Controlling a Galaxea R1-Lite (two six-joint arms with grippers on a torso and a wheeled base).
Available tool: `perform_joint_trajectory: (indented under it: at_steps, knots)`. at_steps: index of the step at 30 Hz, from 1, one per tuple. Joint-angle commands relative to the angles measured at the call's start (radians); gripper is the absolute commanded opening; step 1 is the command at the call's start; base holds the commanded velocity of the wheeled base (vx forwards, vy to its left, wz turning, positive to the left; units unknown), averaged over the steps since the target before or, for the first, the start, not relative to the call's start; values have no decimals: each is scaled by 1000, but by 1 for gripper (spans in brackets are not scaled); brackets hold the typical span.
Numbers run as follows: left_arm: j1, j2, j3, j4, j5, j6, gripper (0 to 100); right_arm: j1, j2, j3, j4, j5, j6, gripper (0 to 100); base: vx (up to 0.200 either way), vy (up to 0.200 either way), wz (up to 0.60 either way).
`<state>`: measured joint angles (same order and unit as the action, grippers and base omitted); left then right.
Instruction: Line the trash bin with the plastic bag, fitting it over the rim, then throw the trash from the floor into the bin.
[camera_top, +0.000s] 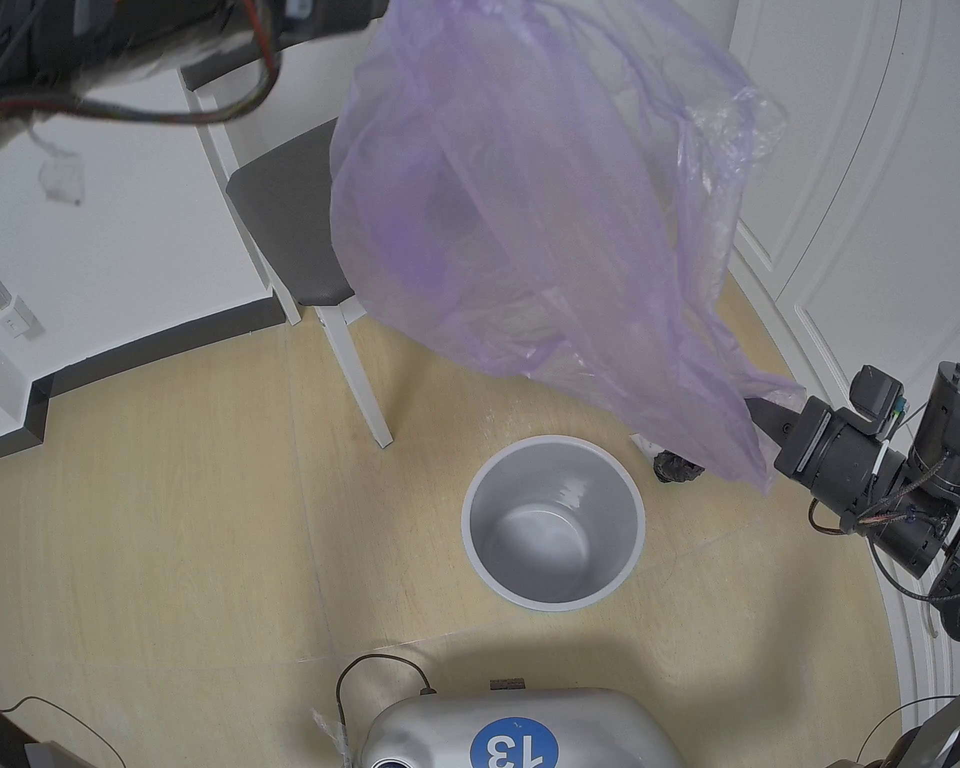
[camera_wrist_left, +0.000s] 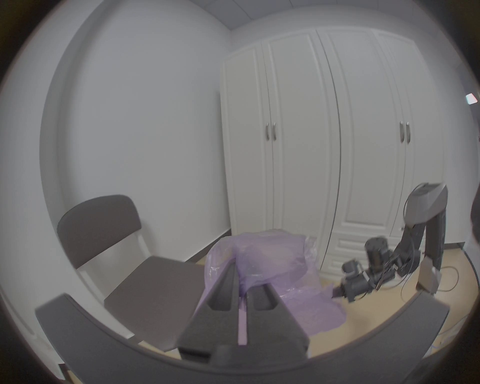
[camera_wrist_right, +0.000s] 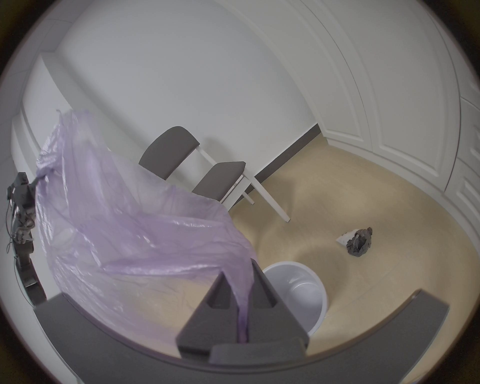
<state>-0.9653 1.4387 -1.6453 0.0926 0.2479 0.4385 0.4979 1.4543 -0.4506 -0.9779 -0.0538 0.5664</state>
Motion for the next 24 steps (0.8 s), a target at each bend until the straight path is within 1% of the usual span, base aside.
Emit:
perform_joint_trajectory:
  at_steps: [1,3,5,6,7,9,11,14,19,24]
  knots:
    - [59,-29,19,47,-2,-7,0,-1,-6,6,16,-31,-72,0,0,0,0]
    - [68,-29,32,52,-2,-29,0,-1,-15,10,44,-70,-117,0,0,0,0]
    - [80,-31,39,52,-9,-47,0,-1,-23,17,64,-92,-129,0,0,0,0]
    - [96,-31,56,52,-12,-69,0,-1,-49,27,88,-113,-146,0,0,0,0]
    - [96,-31,56,52,-12,-69,0,-1,-49,27,88,-113,-146,0,0,0,0]
    - [115,-37,99,50,-19,-98,0,-1,-89,49,123,-116,-166,0,0,0,0]
    - [132,-46,140,46,-42,-144,0,-1,-123,64,143,-116,-177,0,0,0,0]
    - [146,-60,202,39,-65,-185,0,-1,-152,73,177,-118,-187,0,0,0,0]
    - [151,-75,262,6,-65,-227,0,-1,-186,72,237,-120,-212,0,0,0,0]
    - [162,-86,317,-19,-67,-234,0,1,-226,66,275,-120,-244,0,0,0,0]
